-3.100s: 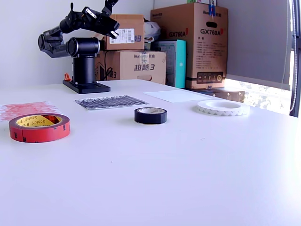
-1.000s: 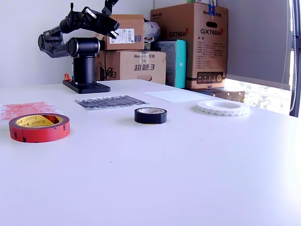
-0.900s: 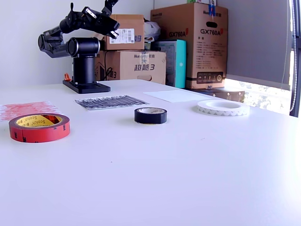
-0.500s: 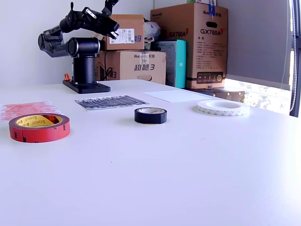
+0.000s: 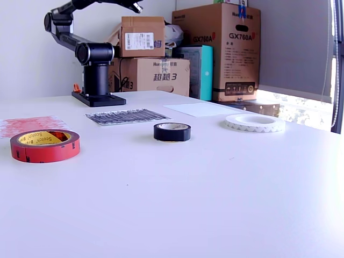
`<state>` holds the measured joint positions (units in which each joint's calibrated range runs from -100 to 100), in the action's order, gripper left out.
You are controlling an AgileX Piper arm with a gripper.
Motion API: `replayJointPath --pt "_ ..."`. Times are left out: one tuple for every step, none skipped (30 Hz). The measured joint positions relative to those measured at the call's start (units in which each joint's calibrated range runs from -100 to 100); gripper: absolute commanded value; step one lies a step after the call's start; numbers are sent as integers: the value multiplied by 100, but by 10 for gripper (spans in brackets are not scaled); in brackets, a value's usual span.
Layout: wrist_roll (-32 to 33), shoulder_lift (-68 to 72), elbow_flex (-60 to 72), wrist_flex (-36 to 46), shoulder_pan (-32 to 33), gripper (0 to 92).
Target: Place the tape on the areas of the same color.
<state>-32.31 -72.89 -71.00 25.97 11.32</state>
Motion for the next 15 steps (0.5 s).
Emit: replayJointPath --pt "20 265 223 -1 26 3" --pt "58 475 443 0 52 3" --pt "101 744 659 0 79 3" --pt "165 1021 876 0 107 3" --pt "218 1246 1047 0 143 3" --pt "304 1530 1272 0 188 3" --pt "394 1876 1502 0 216 3" --pt "473 2159 1730 0 237 3" --pt "588 2390 1916 0 245 3" --pt "712 2678 2146 0 245 3" --pt "857 2966 2375 0 245 3" --pt "1002 3194 2561 0 245 3" --pt "1157 3476 2784 0 245 3" --pt "1301 3758 3008 0 245 3" --pt "1418 3981 3236 17 245 5"
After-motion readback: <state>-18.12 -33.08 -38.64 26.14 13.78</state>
